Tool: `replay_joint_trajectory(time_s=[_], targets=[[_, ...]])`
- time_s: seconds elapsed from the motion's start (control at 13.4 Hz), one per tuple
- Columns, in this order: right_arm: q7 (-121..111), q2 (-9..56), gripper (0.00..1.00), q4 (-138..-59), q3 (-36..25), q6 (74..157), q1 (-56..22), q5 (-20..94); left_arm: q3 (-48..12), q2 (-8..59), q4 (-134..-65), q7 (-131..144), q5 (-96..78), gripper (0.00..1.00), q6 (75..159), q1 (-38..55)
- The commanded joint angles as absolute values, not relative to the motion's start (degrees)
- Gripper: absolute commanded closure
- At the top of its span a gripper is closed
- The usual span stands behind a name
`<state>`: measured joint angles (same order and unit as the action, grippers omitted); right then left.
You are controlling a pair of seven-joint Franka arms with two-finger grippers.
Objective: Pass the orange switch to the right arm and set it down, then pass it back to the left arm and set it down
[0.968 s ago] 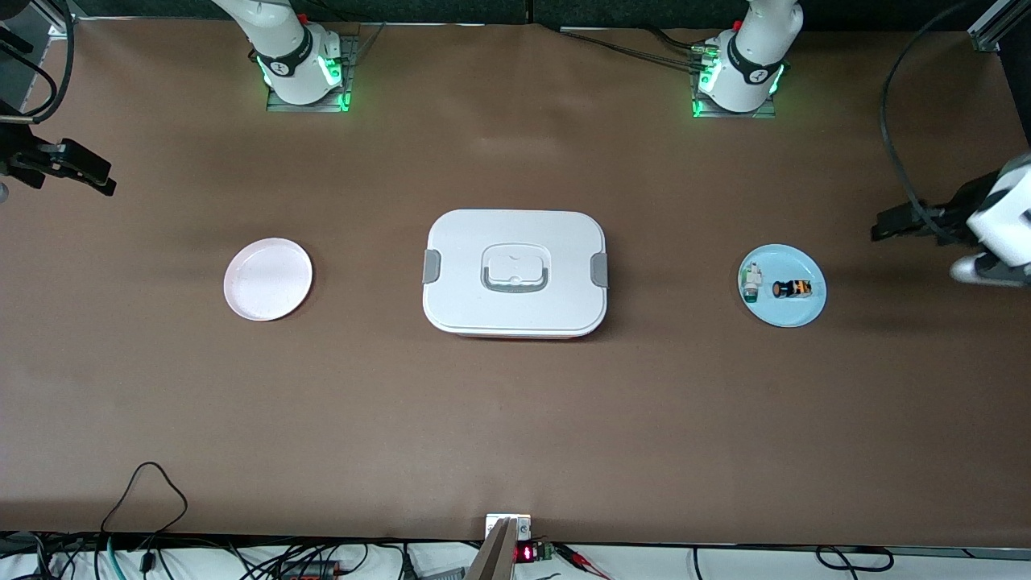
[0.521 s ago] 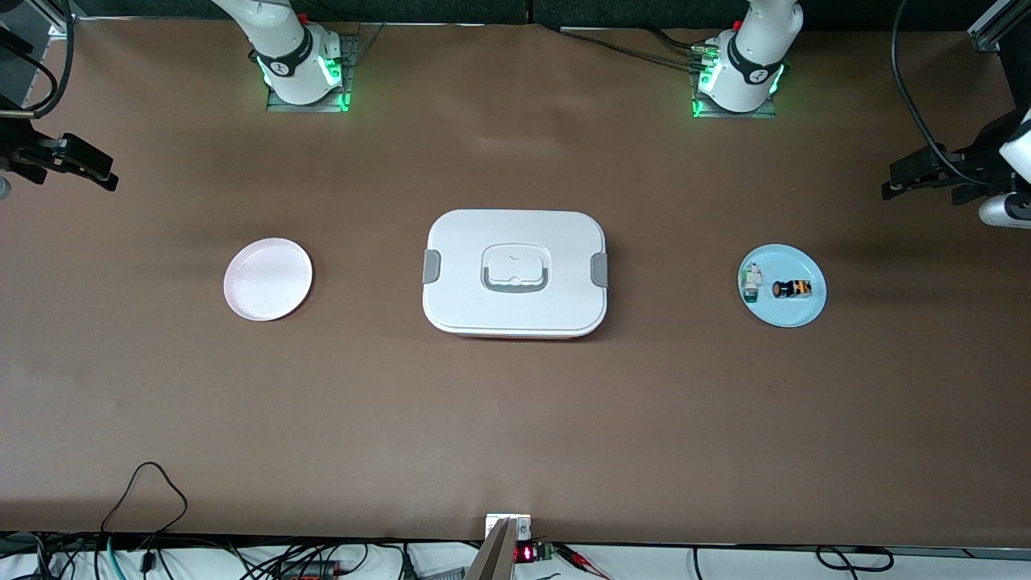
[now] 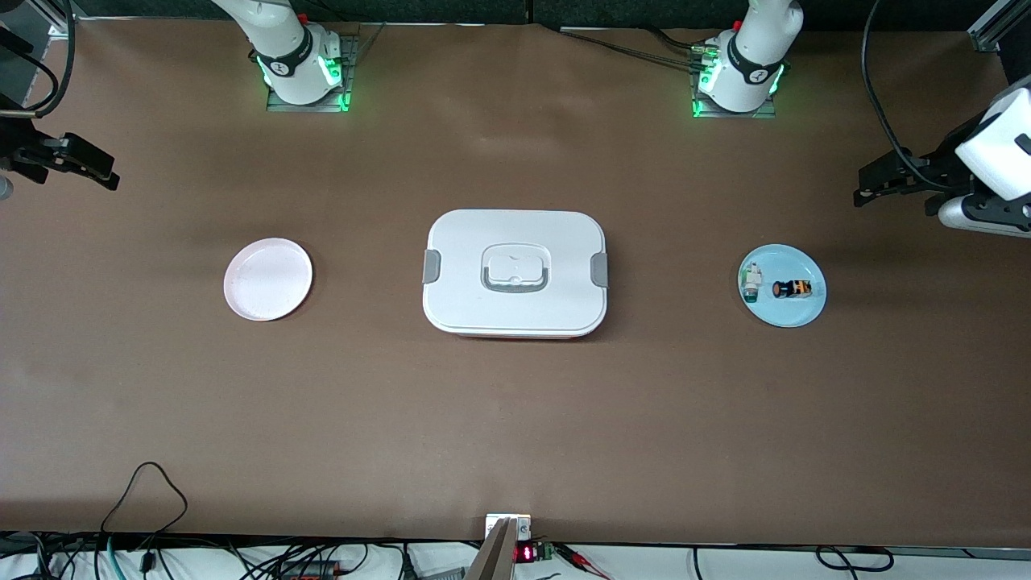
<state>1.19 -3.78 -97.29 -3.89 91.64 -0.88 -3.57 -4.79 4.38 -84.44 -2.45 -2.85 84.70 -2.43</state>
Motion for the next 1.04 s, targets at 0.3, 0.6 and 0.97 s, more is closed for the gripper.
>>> replay_joint_trajectory(time_s=[0.3,0.6,0.97], targets=[[0.44,-3.96,0.0,-96.42,-4.04,90.18,-0.97,-2.81,-0.88,3.78,-84.99,-2.55,-2.81,0.0,85.25,0.18],[0.44,-3.96,0.0,-96.42,-4.04,90.09,-0.97,-2.81,-0.97,4.39,-84.64,-2.2,-2.38,0.0,85.25,0.26],[0.97,-4.04,0.0,-96.42,-4.04,90.09,-0.97,-2.81,-1.06,4.39,-84.64,-1.06,0.62,0.0,85.43,0.62]])
